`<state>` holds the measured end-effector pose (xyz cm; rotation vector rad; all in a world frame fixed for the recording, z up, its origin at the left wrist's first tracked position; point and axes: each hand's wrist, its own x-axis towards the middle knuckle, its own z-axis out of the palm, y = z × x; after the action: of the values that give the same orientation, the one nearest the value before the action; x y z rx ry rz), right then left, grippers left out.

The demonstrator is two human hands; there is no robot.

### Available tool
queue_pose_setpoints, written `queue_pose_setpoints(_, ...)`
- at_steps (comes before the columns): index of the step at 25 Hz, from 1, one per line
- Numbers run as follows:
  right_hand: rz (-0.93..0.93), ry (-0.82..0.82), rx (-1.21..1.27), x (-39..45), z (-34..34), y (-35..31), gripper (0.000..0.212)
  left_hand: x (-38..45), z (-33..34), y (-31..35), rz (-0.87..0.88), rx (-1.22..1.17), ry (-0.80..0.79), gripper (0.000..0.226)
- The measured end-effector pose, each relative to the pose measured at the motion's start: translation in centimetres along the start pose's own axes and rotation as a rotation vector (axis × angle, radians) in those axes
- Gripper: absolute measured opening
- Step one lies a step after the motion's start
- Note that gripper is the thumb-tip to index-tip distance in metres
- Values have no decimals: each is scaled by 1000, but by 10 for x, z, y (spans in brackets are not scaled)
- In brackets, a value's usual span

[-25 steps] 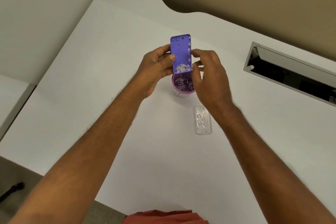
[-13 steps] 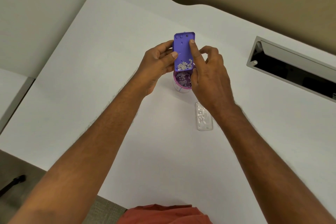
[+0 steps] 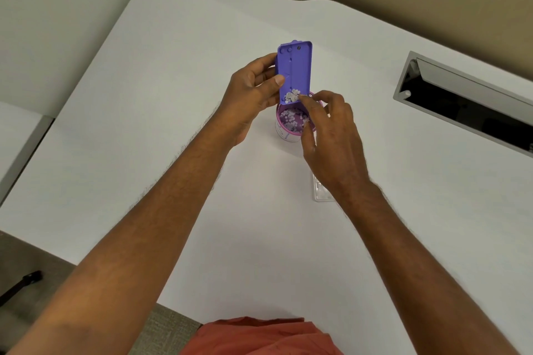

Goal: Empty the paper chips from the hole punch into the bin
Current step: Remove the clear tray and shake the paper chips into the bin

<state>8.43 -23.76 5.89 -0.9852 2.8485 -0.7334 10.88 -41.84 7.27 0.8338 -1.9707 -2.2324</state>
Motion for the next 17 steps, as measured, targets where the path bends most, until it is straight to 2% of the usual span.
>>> queue_pose_setpoints(3, -15, 37, 23, 2, 2, -1, 50, 0, 4, -2, -5, 6, 11, 49)
queue_pose_setpoints(8, -65, -16, -63, -4, 11, 0, 61, -1, 10, -5, -6, 20, 16, 50)
queue_pose_setpoints(12, -83, -50, -113, -10, 12, 4, 58, 0, 11, -6, 1, 20, 22, 50)
queue_pose_setpoints(17, -52, 1, -29, -8, 8, 2, 50, 0, 10, -7, 14, 14, 31, 49)
